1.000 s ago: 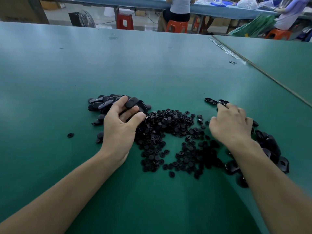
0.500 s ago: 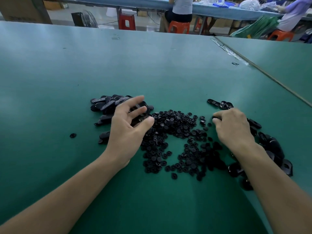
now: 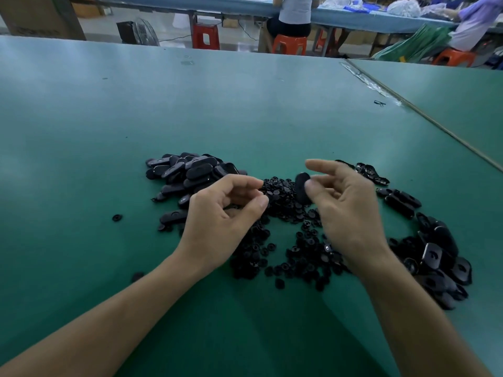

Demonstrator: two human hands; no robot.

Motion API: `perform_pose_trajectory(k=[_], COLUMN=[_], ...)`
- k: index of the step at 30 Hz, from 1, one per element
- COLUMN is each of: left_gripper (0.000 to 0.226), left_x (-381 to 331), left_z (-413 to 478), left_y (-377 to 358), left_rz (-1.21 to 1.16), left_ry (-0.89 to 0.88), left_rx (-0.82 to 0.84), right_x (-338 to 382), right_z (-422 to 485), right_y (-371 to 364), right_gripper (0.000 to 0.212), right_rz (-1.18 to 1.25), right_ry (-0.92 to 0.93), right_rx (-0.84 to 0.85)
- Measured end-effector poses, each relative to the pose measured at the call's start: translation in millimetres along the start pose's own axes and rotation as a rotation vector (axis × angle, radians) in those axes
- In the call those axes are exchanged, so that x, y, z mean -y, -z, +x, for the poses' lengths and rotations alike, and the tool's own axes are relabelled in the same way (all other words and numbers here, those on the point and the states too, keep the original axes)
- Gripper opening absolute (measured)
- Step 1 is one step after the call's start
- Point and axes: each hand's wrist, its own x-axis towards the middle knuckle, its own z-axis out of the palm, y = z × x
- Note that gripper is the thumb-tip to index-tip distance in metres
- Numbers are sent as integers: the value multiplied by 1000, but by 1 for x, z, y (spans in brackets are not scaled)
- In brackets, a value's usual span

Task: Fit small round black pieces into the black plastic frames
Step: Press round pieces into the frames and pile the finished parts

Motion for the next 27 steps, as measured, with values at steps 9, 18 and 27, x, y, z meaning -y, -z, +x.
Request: perform_pose_trajectory(k=[9, 18, 27], left_gripper=[20, 18, 19], left_x=[0, 2, 1], left_z=[0, 2, 1], left_y=[1, 3, 3], left_rz=[28, -39, -52], left_ry=[5, 13, -8], left_rx=[95, 43, 40], right_x=[-5, -5, -4], right_z=[-26, -26, -28], right_y=[-26, -25, -25], right_gripper=[16, 11, 9], right_rz=[500, 345, 259], right_ry=[-75, -66, -33], right_rx=[122, 89, 112])
